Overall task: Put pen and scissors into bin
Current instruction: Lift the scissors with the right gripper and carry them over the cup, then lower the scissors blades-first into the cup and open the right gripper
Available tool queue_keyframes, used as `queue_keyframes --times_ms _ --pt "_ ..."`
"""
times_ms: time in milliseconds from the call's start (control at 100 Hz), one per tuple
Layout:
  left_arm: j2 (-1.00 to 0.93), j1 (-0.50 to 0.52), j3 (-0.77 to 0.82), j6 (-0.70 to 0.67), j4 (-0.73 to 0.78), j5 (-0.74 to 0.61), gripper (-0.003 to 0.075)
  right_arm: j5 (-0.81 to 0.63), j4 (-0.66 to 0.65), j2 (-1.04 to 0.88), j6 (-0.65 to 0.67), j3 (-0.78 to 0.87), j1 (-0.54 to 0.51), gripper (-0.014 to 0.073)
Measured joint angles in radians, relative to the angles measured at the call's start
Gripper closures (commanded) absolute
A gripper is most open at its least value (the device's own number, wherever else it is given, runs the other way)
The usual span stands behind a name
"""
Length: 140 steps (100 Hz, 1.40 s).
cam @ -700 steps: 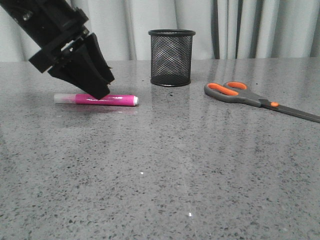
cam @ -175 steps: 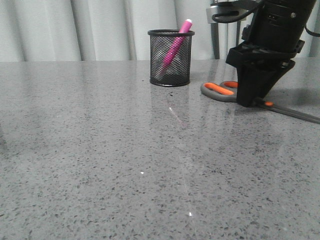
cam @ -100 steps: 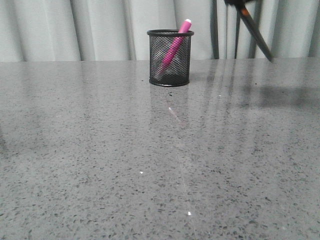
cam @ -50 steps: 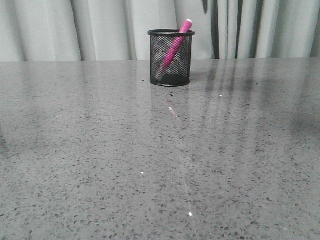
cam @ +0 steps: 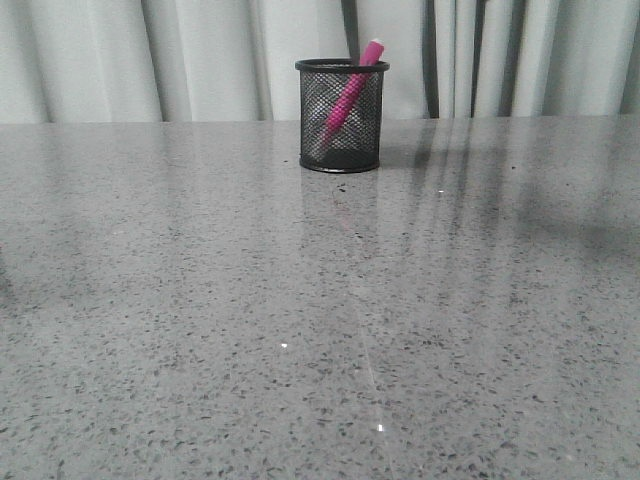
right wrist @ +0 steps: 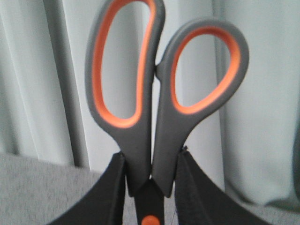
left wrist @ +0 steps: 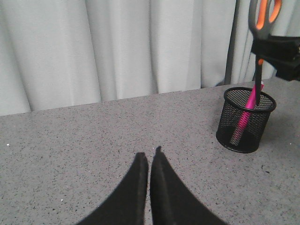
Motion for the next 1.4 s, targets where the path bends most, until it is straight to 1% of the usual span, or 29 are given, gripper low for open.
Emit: queue_keyframes --times_ms 200,540,780,830,880,950,1000,1070,1140,1320,1400 --pt "0.0 0.0 0.0 0.0 0.0 0.0 0.0739 0.014 0.0 0.045 0.0 0.0 0.0 0.067" --pt "0.0 0.0 0.0 0.0 0.0 0.0 0.0739 0.005 -0.002 0.045 0.001 0.074 0.0 0.067" --pt "0.0 0.0 0.0 0.0 0.0 0.0 0.0739 -0.003 -0.004 0.045 0.001 0.085 0.0 0.0668" --pt "0.0 0.0 0.0 0.0 0.0 0.0 0.0739 -0.003 -0.004 0.045 0.001 0.085 0.0 0.0649" --pt "0.0 0.0 0.0 0.0 0.0 0.0 0.0739 -0.003 -0.004 0.045 0.001 0.085 0.0 0.0608" --pt "0.0 0.0 0.0 0.0 0.0 0.0 0.0739 -0.003 -0.004 0.045 0.001 0.085 0.0 0.0527" --pt "0.0 0.0 0.0 0.0 0.0 0.0 0.0739 -0.003 -0.004 0.045 0.001 0.085 0.0 0.0449" --pt "0.0 0.0 0.0 0.0 0.0 0.0 0.0739 -0.003 -0.005 0.045 0.001 0.085 0.0 0.0393" --pt "0.0 0.0 0.0 0.0 0.0 0.0 0.0739 0.001 -0.005 0.045 0.001 0.085 0.0 0.0361" --pt "0.0 0.0 0.0 0.0 0.0 0.0 0.0739 0.005 -0.005 0.045 0.001 0.085 0.0 0.033" --pt "0.0 0.0 0.0 0.0 0.0 0.0 0.0739 0.006 -0.005 0.045 0.001 0.085 0.0 0.0293"
